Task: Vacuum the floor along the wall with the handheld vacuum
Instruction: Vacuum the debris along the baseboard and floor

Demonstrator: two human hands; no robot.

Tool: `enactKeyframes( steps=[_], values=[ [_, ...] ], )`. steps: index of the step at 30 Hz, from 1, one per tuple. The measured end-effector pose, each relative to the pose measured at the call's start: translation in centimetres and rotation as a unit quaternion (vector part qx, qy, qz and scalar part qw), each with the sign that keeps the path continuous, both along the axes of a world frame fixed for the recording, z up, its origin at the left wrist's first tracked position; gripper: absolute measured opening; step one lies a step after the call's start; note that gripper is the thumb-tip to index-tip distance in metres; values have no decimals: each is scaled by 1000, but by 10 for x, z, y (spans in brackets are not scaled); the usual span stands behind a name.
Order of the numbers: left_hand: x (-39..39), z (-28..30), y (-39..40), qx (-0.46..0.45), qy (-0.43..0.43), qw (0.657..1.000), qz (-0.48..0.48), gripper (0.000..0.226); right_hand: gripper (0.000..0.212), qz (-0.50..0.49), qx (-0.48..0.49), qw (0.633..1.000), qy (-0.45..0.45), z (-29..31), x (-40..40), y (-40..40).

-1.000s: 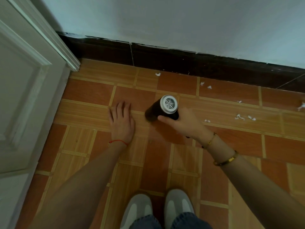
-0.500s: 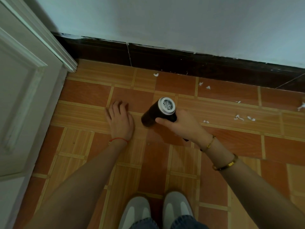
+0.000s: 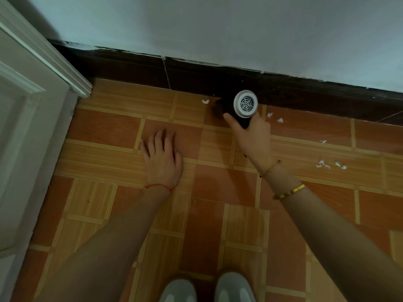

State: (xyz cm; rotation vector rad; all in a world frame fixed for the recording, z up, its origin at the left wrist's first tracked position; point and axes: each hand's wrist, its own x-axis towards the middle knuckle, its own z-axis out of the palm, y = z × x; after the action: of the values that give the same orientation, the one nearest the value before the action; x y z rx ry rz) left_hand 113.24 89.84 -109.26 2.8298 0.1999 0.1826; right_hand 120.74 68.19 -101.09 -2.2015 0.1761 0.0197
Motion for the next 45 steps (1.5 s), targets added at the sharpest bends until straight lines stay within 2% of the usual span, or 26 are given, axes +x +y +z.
enactKeyframes(
  steps=[7,14,21,26,29,35,37,45],
  values=[
    [1,3,0,-10,-2,1000,1,51,69,43,-19,999,-11,-2,23,29],
    [2,4,-1,-8,-1,1000,4,51,69,2,-33,999,-27,-1,17,19],
    [1,4,-1,-11,-6,1000,2,51,65,101,-17,994,29,4,8,21],
    [1,5,-2,-6,-1,1000,1,50,68,-7,-49,999,-6,7,4,-6],
    [0,6,-2,-4,-1,1000,2,50,66,-17,-56,998,-7,9,-2,-14],
    [0,6,-2,-14,2,1000,1,50,59,129,-20,990,60,10,-20,0],
    [0,6,-2,-16,1,1000,0,50,56,148,-26,986,67,12,-22,-1],
    [0,5,-2,-9,-2,1000,1,50,60,0,-43,999,11,16,-11,-23]
  ],
)
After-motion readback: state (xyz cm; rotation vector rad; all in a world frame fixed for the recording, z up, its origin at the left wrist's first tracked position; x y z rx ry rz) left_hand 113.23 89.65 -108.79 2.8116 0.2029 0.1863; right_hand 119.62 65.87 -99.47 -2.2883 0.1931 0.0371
